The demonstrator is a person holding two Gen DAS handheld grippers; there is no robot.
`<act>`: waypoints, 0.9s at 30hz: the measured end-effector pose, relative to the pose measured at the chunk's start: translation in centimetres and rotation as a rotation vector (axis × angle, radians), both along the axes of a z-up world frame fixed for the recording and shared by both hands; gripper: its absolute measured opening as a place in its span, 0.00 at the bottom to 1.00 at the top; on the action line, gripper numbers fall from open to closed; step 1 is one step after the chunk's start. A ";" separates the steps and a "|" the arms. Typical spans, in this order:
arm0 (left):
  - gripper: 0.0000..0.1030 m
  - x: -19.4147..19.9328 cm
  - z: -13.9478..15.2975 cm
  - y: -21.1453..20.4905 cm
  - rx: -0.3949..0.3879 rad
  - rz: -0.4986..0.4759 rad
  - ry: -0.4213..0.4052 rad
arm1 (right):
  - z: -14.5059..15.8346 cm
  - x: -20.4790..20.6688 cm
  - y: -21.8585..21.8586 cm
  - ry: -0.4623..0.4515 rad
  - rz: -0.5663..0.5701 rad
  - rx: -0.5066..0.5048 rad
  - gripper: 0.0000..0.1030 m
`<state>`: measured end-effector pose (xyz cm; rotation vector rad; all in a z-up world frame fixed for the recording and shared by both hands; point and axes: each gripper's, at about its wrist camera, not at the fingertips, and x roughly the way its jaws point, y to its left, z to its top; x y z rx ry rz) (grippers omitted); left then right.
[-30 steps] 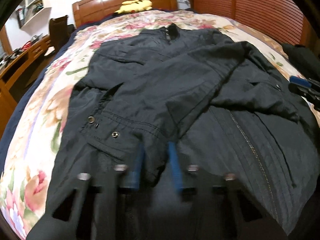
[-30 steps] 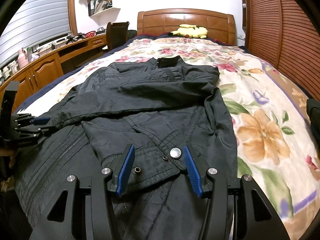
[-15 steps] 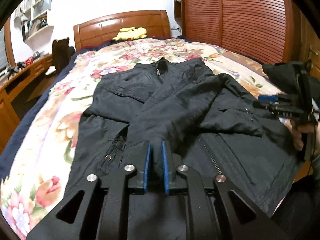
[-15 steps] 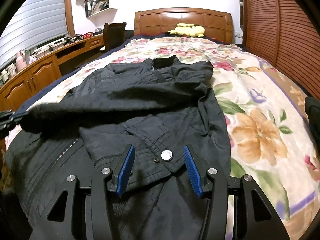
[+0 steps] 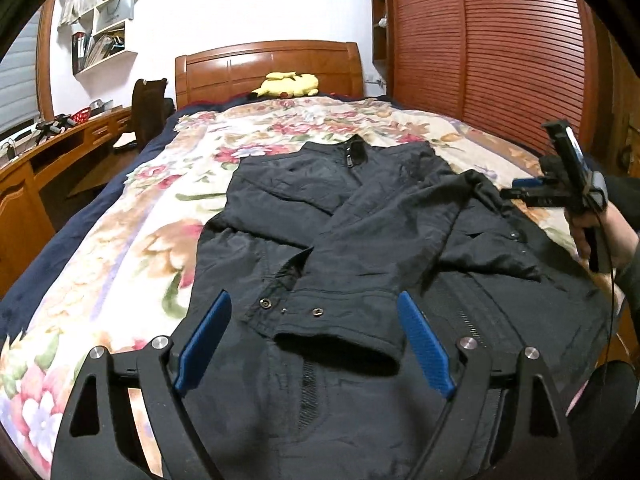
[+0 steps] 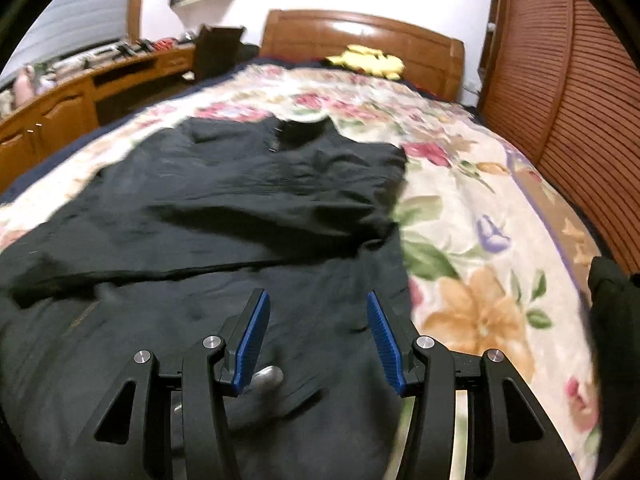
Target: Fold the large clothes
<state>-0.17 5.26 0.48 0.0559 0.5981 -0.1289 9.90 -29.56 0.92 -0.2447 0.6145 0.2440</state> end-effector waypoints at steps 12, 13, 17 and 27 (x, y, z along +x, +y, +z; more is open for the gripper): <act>0.83 2.9 -1.5 0.8 0.018 -0.004 0.030 | -0.9 11.4 -0.3 0.081 -0.049 0.021 0.37; 0.83 3.1 -1.7 0.7 0.020 -0.007 0.034 | -0.9 11.6 -0.2 0.072 -0.030 0.032 0.31; 0.83 3.5 -2.4 0.3 0.028 -0.021 0.052 | -0.9 11.2 -1.0 -0.004 -0.012 0.008 0.07; 0.83 3.3 -2.9 0.5 0.022 -0.029 0.062 | -3.3 11.2 -3.6 0.100 -0.145 -0.023 0.11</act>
